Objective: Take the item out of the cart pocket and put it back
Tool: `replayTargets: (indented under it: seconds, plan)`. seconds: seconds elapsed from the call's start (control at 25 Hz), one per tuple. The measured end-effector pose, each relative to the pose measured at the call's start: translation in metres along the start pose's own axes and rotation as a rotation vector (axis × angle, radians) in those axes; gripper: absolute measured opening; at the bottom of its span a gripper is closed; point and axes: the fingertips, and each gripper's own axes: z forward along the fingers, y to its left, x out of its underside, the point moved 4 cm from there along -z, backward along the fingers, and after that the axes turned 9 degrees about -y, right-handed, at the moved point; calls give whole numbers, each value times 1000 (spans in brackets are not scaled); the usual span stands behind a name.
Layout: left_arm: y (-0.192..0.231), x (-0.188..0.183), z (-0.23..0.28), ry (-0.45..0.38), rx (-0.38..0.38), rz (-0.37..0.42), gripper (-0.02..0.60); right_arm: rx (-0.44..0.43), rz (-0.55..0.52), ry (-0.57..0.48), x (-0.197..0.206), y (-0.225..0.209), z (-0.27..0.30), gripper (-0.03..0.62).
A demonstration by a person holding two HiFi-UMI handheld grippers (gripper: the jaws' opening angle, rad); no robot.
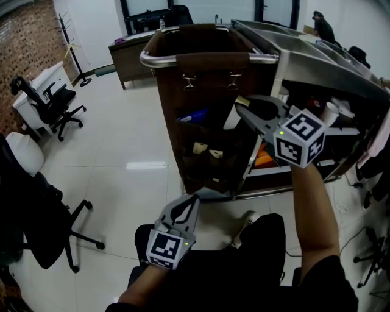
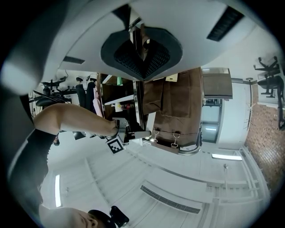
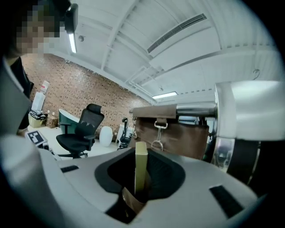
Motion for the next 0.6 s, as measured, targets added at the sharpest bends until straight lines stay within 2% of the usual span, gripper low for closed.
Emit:
replayTargets:
  seconds: [0.2, 0.36, 0.6]
  plan:
    - [-4, -3, -2, -11, 6, 0, 0, 17, -27, -76, -48, 7, -21, 97]
    - [-6, -1, -4, -17, 8, 5, 0, -3, -13, -127, -82, 23, -41, 97]
    - [-1, -10, -7, -41, -6, 24, 0, -49, 51, -140, -103, 61, -68, 97]
